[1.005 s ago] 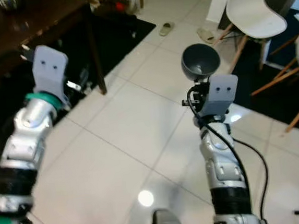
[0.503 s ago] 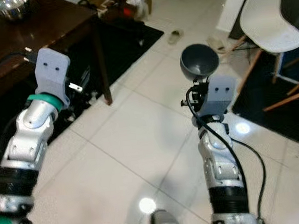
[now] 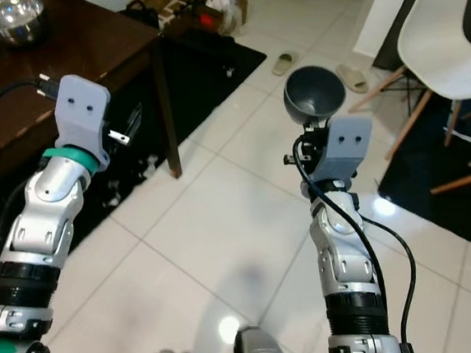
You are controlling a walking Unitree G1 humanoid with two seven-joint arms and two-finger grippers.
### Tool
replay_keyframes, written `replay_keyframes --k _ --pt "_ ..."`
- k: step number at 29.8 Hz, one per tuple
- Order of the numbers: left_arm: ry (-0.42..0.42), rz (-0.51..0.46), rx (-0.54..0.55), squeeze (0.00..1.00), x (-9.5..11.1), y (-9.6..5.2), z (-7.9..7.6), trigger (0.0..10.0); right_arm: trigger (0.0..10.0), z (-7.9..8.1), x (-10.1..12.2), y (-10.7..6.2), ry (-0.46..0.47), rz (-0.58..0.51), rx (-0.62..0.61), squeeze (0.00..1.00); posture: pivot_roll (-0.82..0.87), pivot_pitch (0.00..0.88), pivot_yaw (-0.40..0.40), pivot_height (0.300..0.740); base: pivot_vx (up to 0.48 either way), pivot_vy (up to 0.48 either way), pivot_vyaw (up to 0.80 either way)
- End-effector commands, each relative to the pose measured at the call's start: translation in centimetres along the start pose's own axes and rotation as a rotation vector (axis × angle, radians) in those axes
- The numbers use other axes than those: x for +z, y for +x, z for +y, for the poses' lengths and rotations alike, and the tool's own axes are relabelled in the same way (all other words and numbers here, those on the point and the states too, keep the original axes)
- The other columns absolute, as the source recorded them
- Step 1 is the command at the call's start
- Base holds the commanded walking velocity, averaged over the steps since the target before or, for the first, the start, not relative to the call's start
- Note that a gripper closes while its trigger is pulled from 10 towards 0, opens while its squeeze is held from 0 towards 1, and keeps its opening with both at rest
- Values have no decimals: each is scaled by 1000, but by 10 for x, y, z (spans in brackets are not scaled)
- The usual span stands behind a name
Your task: Setting the table
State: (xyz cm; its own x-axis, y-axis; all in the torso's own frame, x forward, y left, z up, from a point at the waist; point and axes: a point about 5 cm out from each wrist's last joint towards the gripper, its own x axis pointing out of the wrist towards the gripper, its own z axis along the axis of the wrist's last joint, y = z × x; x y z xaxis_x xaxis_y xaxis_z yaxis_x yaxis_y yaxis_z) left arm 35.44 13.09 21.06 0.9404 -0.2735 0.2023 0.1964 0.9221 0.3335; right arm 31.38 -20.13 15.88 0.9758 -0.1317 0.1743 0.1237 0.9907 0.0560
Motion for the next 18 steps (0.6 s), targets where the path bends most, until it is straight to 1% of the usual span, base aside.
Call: replay_keyframes --k 1,15,17,18 --pt "6 12 -10 0 -2 0 -1 10000 10000 -4 3 0 12 -23 -19 0 15 4 50 740 465 0 0" --pt "6 3 -8 0 -1 1 -1 10000 10000 -8 5 1 1 -30 -54 0 16 6 51 740 463 0 0" --pt "6 -10 -4 0 1 1 -1 10000 10000 -9 6 2 5 -38 -64 0 16 7 51 740 461 0 0" --pt "6 -34 -1 0 5 1 0 10000 10000 -10 9 2 8 -53 -76 0 18 8 51 740 465 0 800"
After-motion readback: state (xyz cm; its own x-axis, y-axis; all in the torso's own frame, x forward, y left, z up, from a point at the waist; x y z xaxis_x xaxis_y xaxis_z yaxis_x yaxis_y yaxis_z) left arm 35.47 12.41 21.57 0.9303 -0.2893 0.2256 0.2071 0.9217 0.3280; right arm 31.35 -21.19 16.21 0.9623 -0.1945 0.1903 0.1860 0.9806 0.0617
